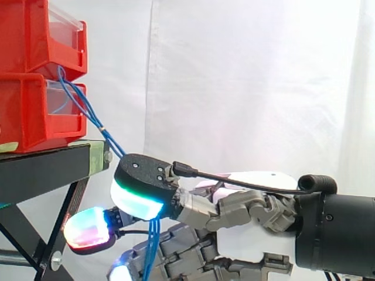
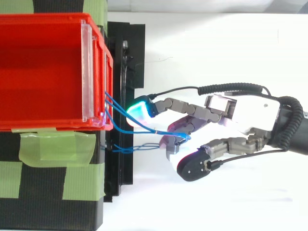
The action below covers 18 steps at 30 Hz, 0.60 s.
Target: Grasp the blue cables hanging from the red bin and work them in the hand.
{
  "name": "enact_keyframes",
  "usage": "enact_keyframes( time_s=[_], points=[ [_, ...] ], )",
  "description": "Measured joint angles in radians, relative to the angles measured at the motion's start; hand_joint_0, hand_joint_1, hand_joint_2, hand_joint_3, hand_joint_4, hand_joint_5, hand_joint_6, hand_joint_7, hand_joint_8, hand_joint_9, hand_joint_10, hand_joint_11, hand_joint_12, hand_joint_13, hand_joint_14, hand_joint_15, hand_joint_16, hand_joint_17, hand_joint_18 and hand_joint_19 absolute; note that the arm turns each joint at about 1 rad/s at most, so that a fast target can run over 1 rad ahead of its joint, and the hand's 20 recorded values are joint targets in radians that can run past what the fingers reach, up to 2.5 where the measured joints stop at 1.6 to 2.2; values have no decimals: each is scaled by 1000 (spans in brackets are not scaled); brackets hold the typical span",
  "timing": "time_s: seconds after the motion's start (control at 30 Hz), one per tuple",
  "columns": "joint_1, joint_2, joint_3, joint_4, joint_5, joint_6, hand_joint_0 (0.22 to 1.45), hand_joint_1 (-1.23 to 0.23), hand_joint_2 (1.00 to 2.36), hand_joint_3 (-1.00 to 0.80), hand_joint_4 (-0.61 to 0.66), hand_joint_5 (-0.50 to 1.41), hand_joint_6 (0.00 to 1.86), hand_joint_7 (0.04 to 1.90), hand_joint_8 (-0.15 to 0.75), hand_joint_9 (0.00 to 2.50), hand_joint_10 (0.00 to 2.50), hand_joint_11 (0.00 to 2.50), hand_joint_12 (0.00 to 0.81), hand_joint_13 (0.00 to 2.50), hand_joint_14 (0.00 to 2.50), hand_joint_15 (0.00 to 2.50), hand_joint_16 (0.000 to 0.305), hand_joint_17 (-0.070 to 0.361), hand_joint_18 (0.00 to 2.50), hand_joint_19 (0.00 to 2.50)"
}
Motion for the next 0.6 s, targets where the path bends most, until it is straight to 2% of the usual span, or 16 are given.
enact_keyframes(
  time_s=[0.1, 0.17, 0.23, 0.3, 0.33, 0.37, 0.4, 0.43, 0.47, 0.5, 0.57, 0.6],
  points=[
    [1, 0, 0, -10, -1, 1, 841, -525, 1006, -866, 225, -229, 5, 669, 342, 988, 15, 1301, 458, 965, 22, 963, 52, 117, 688, 512],
    [2, 0, 1, -12, -4, 2, 842, -526, 1006, -869, 226, -227, 6, 676, 334, 1024, 7, 1562, 451, 1092, 18, 1203, 56, 126, 795, 647],
    [2, 0, 1, -15, -7, 3, 842, -528, 1005, -877, 229, -224, 6, 681, 332, 1038, 20, 1716, 440, 1146, 13, 1349, 58, 131, 846, 715],
    [3, 0, 1, -20, -13, 3, 841, -530, 1005, -874, 229, -218, 6, 689, 323, 957, 660, 1669, 427, 1207, 2, 1556, 59, 133, 923, 808],
    [3, 0, 1, -24, -16, 3, 840, -531, 1005, -881, 230, -216, 6, 691, 322, 919, 881, 1673, 418, 1204, 127, 1602, 60, 134, 944, 845],
    [3, 0, 1, -28, -19, 3, 838, -532, 1004, -887, 229, -213, 6, 695, 328, 866, 1254, 1627, 414, 1149, 477, 1552, 61, 137, 1002, 934],
    [4, 0, 0, -33, -24, 3, 836, -533, 1004, -885, 229, -214, 7, 696, 329, 864, 1264, 1633, 418, 1142, 530, 1546, 60, 136, 1010, 954],
    [4, 0, 0, -37, -28, 4, 829, -534, 1004, -893, 230, -211, 6, 702, 329, 817, 1545, 1632, 418, 1069, 986, 1468, 61, 138, 1077, 1068],
    [4, 0, 0, -41, -34, 4, 827, -535, 1004, -897, 231, -209, 6, 702, 331, 788, 1784, 1594, 418, 1044, 1186, 1424, 61, 136, 1104, 1152],
    [4, 0, 0, -44, -38, 5, 825, -535, 1004, -899, 230, -208, 6, 705, 333, 782, 1802, 1629, 420, 1023, 1358, 1382, 61, 138, 1128, 1188],
    [4, 0, 0, -49, -48, 6, 817, -533, 1003, -907, 231, -202, 6, 718, 335, 713, 2264, 1665, 422, 948, 1894, 1313, 60, 135, 1193, 1258],
    [4, 0, 0, -51, -52, 6, 815, -532, 1003, -910, 230, -202, 7, 726, 337, 676, 2465, 1677, 417, 928, 1991, 1329, 59, 133, 1228, 1326]
  ],
)
